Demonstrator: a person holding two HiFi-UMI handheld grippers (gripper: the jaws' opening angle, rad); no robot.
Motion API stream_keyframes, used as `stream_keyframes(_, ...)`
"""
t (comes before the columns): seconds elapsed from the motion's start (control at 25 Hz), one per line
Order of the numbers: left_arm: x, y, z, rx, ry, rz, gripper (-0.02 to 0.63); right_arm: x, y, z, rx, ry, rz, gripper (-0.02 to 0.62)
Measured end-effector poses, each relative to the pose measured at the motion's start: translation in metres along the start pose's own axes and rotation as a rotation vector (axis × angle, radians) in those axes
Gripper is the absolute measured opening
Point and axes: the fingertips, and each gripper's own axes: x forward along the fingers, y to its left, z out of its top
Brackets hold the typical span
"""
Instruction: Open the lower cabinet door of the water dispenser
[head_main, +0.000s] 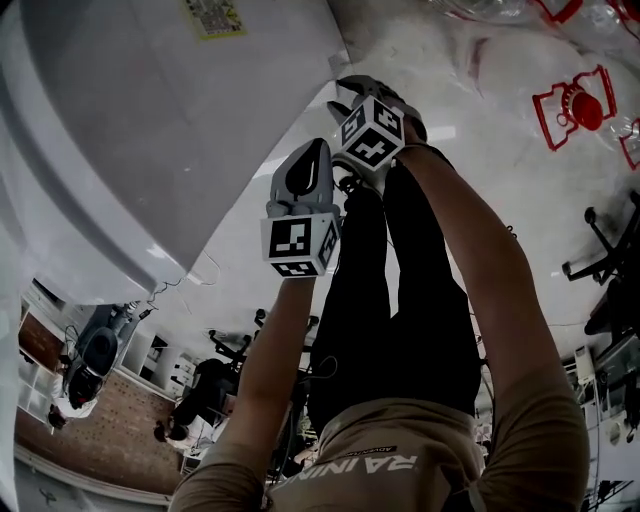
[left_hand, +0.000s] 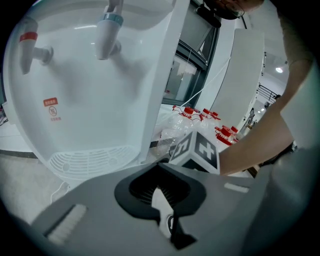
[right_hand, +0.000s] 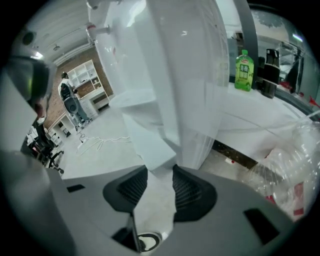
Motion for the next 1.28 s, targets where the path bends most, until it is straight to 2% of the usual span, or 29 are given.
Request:
stream_keyframes(0.2, -0.006, 0.004, 0.0, -0.018, 0.007, 0.02, -0.002, -0.003, 0.021, -0.01, 0.099, -0.005, -0.018, 0.163)
stream_keyframes(0.44, -0.023, 0.019, -0.013, -0.063, 0.029, 0.084, -0.003, -0.006, 0.04, -0.021, 0.143, 0.031, 0.029, 0.163)
stream_keyframes(0.6, -0.039, 0.028, -0.02, -0.082, 0.039, 0.123, -0.003, -0.007, 0.05, -0.031, 0.027, 0.075, 0.038, 0.163)
stream_keyframes(0.76, -0.058, 0.03, -0.026, -0.113, 0.035, 0.149, -0.003, -0.008, 0.039, -0.026, -0.224, 0.1, -0.031, 0.167)
stream_keyframes(0.88, -0.071, 0.031, -0.036, -0.164, 0.015, 0.161, -0.002, -0.003, 0.043, -0.024, -0.345, 0.143, 0.006, 0.169)
stream_keyframes(1.0, -0.08, 0.03, -0.049, -0.197, 0.01, 0.16, -0.002, -0.001, 0.048, -0.022, -0.359, 0.163, 0.041, 0.169)
stream_keyframes(1.28, -0.105, 0.04, -0.076, -0.239, -0.016, 0.169, -0.002, -0.001, 0.086, -0.037, -0.235, 0.18, 0.003, 0.169)
